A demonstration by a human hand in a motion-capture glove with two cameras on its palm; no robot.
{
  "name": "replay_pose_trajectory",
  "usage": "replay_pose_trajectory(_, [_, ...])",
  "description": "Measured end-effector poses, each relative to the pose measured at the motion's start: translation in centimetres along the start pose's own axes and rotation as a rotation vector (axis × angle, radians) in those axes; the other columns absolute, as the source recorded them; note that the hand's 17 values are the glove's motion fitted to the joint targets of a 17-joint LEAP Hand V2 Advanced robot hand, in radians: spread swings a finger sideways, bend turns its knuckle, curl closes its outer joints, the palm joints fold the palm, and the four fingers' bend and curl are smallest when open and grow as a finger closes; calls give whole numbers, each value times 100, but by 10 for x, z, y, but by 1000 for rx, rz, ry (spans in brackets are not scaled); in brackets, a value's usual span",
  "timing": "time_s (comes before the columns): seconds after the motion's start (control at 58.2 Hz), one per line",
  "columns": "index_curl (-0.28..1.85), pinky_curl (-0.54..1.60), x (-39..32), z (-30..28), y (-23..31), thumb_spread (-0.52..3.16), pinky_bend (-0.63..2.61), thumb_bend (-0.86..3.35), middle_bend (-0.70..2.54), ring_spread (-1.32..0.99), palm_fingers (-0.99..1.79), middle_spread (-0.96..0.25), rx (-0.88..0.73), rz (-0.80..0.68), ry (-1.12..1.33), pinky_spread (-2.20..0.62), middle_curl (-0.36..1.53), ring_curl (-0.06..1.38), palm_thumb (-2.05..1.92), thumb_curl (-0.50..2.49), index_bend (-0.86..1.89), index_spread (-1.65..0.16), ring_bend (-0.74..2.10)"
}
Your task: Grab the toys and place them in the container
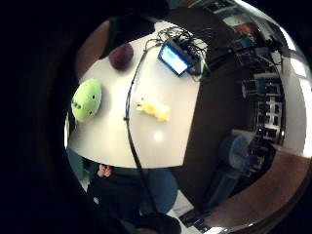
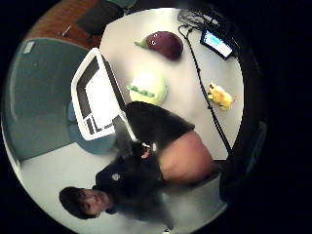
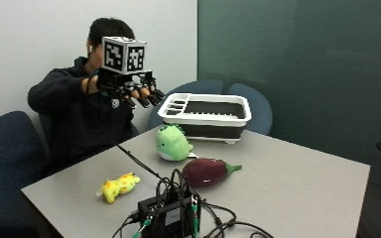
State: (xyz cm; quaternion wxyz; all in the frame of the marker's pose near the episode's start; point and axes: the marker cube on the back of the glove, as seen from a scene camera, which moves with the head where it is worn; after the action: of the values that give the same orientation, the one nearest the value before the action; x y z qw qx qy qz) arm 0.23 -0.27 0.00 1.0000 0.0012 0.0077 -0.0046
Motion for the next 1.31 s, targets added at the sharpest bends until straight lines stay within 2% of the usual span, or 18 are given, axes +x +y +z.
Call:
replay_pose_trajectory(0.12, [5, 18, -3, 6, -6, 79, 61, -6, 20, -1, -3, 1, 17, -19, 27, 1, 9, 4, -8, 2, 11, -17, 20])
replay_pose_trajectory(0.258, [9, 22, -5, 10, -15, 104, 64, -6, 22, -2, -3, 1, -3, -33, 16, 2, 15, 9, -9, 5, 12, -21, 25])
replay_pose_trajectory(0.516, [14, 27, -20, -10, -43, 120, 69, -6, 22, -2, -8, 1, 3, -73, -10, 2, 23, 14, -9, 9, 11, -23, 28])
replay_pose_trajectory(0.722, [14, 32, -31, -23, -116, 124, 79, -5, 17, -1, -12, 2, 49, -43, -27, 3, 25, 18, -8, 11, 8, -23, 31])
replay_pose_trajectory(0.842, [14, 35, -49, 10, -167, 125, 90, -5, 13, 0, -17, 2, 15, -52, -115, 4, 25, 20, -7, 13, 7, -23, 32])
replay_pose_trajectory(0.98, [13, 37, -33, 55, -222, 123, 97, -4, 12, 1, -23, 3, -144, 55, -162, 5, 24, 21, -5, 16, 6, -22, 31])
replay_pose_trajectory(1.066, [13, 37, -56, 104, -222, 122, 99, -3, 13, 2, -24, 3, -193, -7, -61, 5, 23, 22, -3, 17, 6, -23, 32])
replay_pose_trajectory(1.152, [12, 38, -64, 133, -228, 121, 102, -3, 13, 2, -24, 3, -208, -17, -59, 6, 23, 23, -2, 19, 5, -22, 31])
replay_pose_trajectory(1.204, [12, 39, -65, 144, -232, 121, 106, -2, 12, 2, -22, 3, -194, -10, -61, 6, 23, 24, -1, 21, 5, -22, 33])
replay_pose_trajectory(1.307, [11, 40, -69, 160, -234, 122, 112, 0, 17, 1, -2, 2, -103, 22, -24, 3, 23, 29, 4, 24, 7, -23, 52])
